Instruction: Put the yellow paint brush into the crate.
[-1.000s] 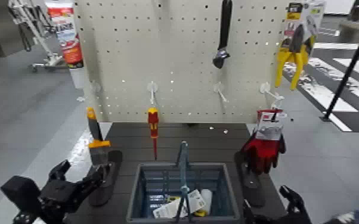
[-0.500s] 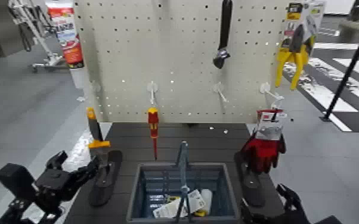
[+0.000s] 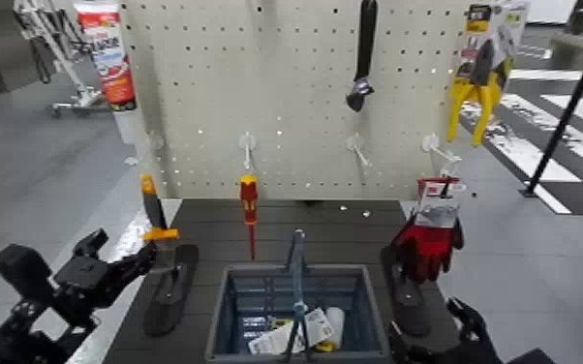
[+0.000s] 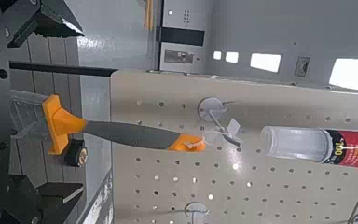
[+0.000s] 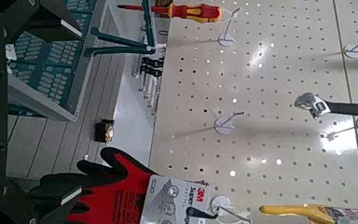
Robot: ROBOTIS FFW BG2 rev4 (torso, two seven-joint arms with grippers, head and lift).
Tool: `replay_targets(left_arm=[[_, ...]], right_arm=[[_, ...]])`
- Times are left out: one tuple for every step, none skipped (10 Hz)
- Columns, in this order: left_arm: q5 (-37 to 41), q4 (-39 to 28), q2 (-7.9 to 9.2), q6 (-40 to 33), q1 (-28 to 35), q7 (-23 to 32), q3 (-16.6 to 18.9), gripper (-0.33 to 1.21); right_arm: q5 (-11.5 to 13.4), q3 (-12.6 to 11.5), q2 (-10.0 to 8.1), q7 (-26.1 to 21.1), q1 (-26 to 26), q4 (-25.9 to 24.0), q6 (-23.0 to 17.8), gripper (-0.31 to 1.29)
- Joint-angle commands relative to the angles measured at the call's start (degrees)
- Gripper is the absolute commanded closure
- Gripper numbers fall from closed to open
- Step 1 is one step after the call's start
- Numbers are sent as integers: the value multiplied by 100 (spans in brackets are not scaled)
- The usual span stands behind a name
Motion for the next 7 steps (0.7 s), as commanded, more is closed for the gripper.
replay_targets(left_arm=[[0, 304, 77, -26, -256, -169, 26, 14], [0, 436, 112, -52, -362, -222, 17, 14], [26, 576, 147, -70, -485, -292, 8, 14], [26, 726, 209, -61, -608, -406, -27, 14], [17, 840, 227, -61, -722, -486, -35, 14], [8, 946, 235, -61, -827, -547, -44, 14], [0, 1086, 279, -61, -933, -617, -88, 14]], right_arm=[[-14, 13, 0, 0, -20, 13, -9, 15], [-14, 22, 0, 0, -20, 22, -9, 15], [-14, 31, 0, 9, -37, 30, -18, 15], [-14, 39, 0, 9, -37, 30, -18, 15], [-23, 39, 0, 9, -37, 30, -18, 15], [-23, 57, 0, 9, -55, 39, -18, 15], [-23, 57, 0, 18, -64, 48, -18, 15]])
